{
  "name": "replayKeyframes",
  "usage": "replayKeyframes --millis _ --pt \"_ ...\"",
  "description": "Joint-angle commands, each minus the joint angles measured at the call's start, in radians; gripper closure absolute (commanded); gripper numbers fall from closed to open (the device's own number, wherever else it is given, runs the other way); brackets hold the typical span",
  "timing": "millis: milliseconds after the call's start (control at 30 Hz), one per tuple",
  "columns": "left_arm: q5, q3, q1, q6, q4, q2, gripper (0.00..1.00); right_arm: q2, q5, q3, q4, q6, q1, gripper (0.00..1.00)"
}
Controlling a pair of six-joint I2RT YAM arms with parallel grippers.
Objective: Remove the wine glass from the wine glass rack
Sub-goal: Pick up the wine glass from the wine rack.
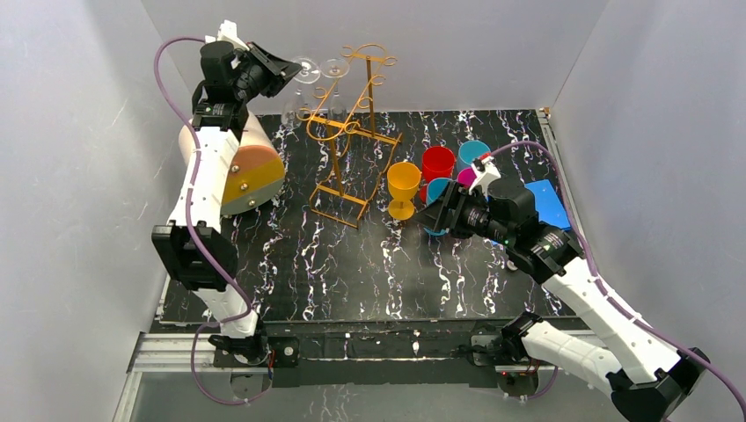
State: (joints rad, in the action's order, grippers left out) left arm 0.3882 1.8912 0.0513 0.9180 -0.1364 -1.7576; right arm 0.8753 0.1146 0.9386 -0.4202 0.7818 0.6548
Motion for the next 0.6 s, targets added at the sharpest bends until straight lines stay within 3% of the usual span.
replayKeyframes --millis 0,233,433,567 --pt "-0.09 0.082 -0.025 -0.174 -0.114 0.111 1.0 -0.03 0.014 0.016 0.004 -0.035 -0.003 0.25" --pt "-0.167 -0.008 -0.025 -0.227 -0.098 0.235 1.0 -0.079 0.003 0.005 0.039 -0.056 -0.003 0.25" --pt "-0.272 -0.028 -0.026 -0.236 -0.221 0.342 1.0 -0.082 -0.021 0.031 -0.004 -0.05 -0.003 0.25" --pt "-0.244 -0.071 -0.026 -0.238 -0.24 0.426 1.0 -0.076 -0.024 0.031 0.01 -0.027 -0.003 0.26"
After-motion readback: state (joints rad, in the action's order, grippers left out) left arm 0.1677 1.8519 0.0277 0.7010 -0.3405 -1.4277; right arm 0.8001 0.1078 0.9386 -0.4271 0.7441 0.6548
